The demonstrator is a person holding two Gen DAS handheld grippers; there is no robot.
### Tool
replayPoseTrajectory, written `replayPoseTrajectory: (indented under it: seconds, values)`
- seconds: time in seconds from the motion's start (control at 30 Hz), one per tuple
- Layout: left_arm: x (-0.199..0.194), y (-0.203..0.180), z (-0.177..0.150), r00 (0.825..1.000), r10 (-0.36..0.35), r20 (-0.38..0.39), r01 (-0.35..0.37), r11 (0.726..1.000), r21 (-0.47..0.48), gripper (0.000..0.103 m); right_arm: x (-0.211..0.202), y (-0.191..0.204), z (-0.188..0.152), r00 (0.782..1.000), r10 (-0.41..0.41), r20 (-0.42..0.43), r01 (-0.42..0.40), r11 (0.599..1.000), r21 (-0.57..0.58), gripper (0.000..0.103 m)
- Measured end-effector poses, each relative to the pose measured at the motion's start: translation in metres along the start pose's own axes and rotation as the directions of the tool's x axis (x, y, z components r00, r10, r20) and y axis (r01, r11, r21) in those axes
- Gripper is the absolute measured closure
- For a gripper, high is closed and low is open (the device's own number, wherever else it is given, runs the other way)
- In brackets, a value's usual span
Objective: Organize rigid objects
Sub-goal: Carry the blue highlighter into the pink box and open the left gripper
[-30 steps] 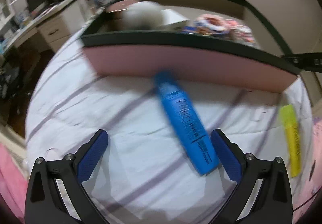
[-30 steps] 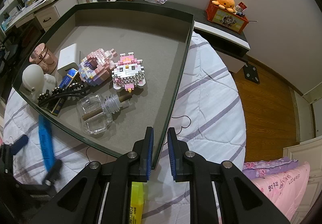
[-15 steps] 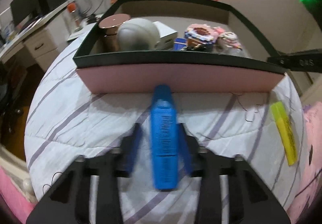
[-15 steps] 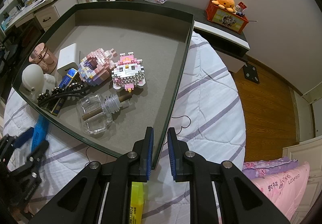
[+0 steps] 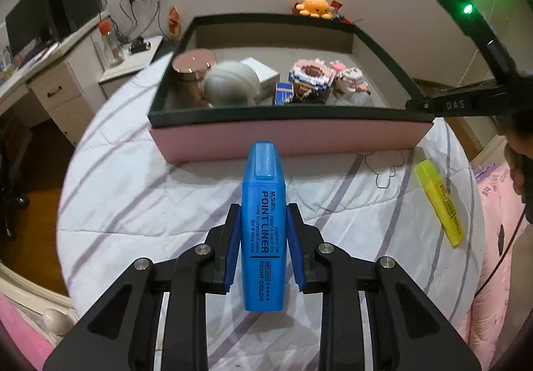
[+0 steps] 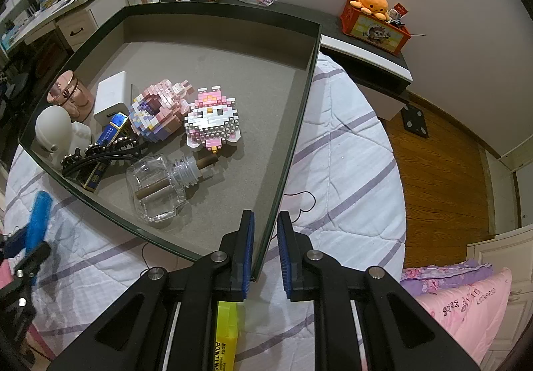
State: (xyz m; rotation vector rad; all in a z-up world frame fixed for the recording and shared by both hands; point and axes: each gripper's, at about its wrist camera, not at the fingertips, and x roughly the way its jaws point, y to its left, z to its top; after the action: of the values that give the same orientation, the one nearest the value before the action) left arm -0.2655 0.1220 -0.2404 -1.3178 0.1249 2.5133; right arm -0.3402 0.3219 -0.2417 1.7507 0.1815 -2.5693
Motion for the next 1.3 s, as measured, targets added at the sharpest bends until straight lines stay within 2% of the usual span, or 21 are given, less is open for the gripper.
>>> replayPoseTrajectory:
  seconds: [0.17, 0.4, 0.5, 0.63, 0.87, 1.1, 1.23, 1.27, 1.3]
  values:
    - [-0.014, 0.005, 0.008, 0.999, -0.009, 0.031, 0.009, 1.000, 0.003, 0.076, 0.000, 0.002, 0.000, 1.000, -0.003, -0.001, 0.003, 1.000, -0.002, 0.087]
    - [-0.020, 0.005, 0.041, 0.997, 0.043, 0.064, -0.046, 0.998, 0.044, 0.076, -0.003, 0.004, -0.002, 1.000, -0.001, -0.001, 0.001, 1.000, -0.005, 0.087]
    - [-0.021, 0.001, 0.058, 0.996, 0.034, 0.082, -0.039, 0.997, 0.063, 0.076, -0.003, 0.005, 0.000, 1.000, -0.002, 0.000, 0.002, 1.000, -0.004, 0.087]
    - [-0.013, -0.006, 0.082, 0.996, 0.025, 0.088, -0.033, 0.995, 0.090, 0.076, -0.002, 0.007, 0.000, 1.000, -0.003, -0.002, 0.003, 1.000, -0.004, 0.087]
    - [0.017, -0.017, 0.116, 0.999, 0.010, 0.044, -0.015, 0.993, 0.113, 0.076, 0.000, 0.006, 0.001, 1.000, -0.006, -0.007, 0.006, 1.000, -0.005, 0.087]
    - [0.053, -0.020, 0.121, 1.000, 0.019, -0.005, -0.019, 0.996, 0.091, 0.076, -0.003, 0.009, -0.001, 1.000, -0.007, -0.008, 0.007, 1.000, -0.004, 0.087]
    - [0.057, -0.016, 0.114, 1.000, 0.030, 0.001, -0.030, 0.997, 0.064, 0.075, -0.004, 0.012, 0.000, 1.000, -0.010, -0.009, 0.010, 1.000, -0.006, 0.087]
    - [0.056, -0.016, 0.112, 1.000, 0.030, 0.004, -0.030, 0.998, 0.061, 0.072, -0.003, 0.012, 0.000, 1.000, -0.011, -0.010, 0.011, 1.000, -0.008, 0.087]
    - [0.055, -0.015, 0.110, 1.000, 0.027, 0.003, -0.028, 0.998, 0.057, 0.065, -0.004, 0.011, 0.000, 1.000, -0.013, -0.010, 0.013, 1.000, -0.010, 0.087]
